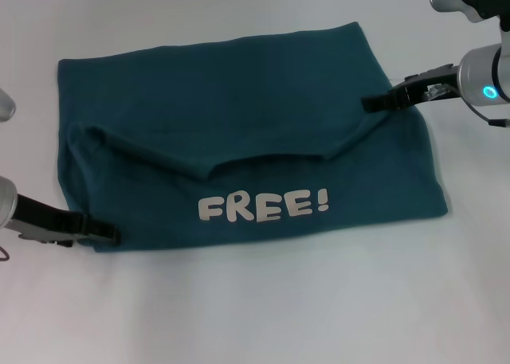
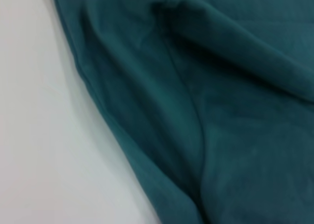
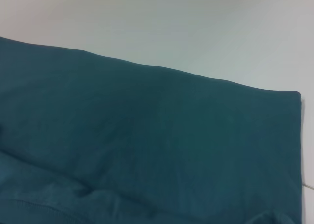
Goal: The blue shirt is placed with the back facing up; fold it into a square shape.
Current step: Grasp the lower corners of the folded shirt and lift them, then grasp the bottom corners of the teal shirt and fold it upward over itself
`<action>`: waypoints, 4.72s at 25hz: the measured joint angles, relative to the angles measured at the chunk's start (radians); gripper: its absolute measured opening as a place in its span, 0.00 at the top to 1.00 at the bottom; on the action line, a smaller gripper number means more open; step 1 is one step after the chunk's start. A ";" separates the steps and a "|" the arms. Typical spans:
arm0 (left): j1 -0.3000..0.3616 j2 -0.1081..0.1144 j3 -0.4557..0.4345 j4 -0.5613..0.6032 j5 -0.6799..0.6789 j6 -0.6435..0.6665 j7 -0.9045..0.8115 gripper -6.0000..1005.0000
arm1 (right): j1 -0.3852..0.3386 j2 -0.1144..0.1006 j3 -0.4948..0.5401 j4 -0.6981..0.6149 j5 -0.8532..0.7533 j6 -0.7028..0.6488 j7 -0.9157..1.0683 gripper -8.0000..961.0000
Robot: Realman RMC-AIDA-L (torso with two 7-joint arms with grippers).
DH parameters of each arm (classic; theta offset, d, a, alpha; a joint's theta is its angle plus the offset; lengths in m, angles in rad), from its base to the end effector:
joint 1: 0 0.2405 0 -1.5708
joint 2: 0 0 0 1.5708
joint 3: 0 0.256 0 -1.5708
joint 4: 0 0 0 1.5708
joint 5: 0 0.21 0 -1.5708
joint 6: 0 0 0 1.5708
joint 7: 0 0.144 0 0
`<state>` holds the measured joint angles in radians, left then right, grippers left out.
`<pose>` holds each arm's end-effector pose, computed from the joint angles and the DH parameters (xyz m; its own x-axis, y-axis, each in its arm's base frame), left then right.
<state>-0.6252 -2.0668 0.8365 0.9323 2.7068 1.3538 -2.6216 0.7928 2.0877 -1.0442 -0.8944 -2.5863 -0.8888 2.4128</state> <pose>-0.2972 0.3710 0.0321 0.2685 0.9432 0.1956 0.8843 -0.1608 -0.4383 0.2002 0.4611 0.0165 0.7520 -0.5996 -0.2738 -0.6096 -0.4747 -0.6349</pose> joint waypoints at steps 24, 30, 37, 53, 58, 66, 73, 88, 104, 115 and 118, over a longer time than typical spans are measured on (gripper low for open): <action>-0.006 -0.042 0.002 0.034 0.008 -0.007 0.089 0.64 | -0.018 -0.001 0.010 -0.016 0.000 -0.034 0.011 0.03; -0.010 -0.046 0.011 0.032 0.007 -0.002 0.114 0.94 | -0.070 -0.013 0.010 -0.102 -0.001 -0.136 0.052 0.03; -0.015 -0.041 0.011 0.048 0.004 0.018 0.133 0.94 | -0.149 -0.025 0.011 -0.212 -0.089 -0.311 0.153 0.03; -0.033 -0.036 0.014 0.038 0.004 0.016 0.162 0.93 | -0.185 0.003 0.014 -0.116 -0.102 -0.280 0.173 0.03; -0.033 -0.036 0.014 0.037 0.004 0.014 0.163 0.92 | -0.181 0.003 0.012 -0.094 -0.099 -0.258 0.170 0.08; -0.032 -0.038 0.013 0.036 0.004 0.014 0.173 0.91 | -0.148 -0.002 0.021 0.002 -0.070 -0.243 0.123 0.19; -0.033 -0.036 0.011 0.036 0.004 0.013 0.174 0.91 | -0.155 -0.002 0.023 -0.007 -0.031 -0.237 0.107 0.40; -0.039 0.014 0.006 -0.005 0.004 0.155 0.221 0.89 | -0.174 -0.004 0.035 -0.192 -0.023 -0.536 0.001 0.87; -0.005 0.036 0.011 -0.001 0.012 0.574 0.300 0.87 | -0.244 0.005 -0.022 -0.361 -0.090 -1.032 -0.122 0.89; 0.018 0.004 0.014 0.005 0.013 0.673 0.344 0.86 | -0.287 0.009 -0.110 -0.315 -0.041 -1.029 -0.136 0.89; 0.019 0.000 -0.008 0.012 -0.010 0.682 0.363 0.86 | -0.289 0.006 -0.099 -0.309 -0.001 -1.035 -0.169 0.89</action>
<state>-0.6061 -2.0672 0.8282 0.9440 2.6971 2.0361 -2.2582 0.5039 2.0933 -1.1430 -1.2038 -2.5877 -1.9236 2.2433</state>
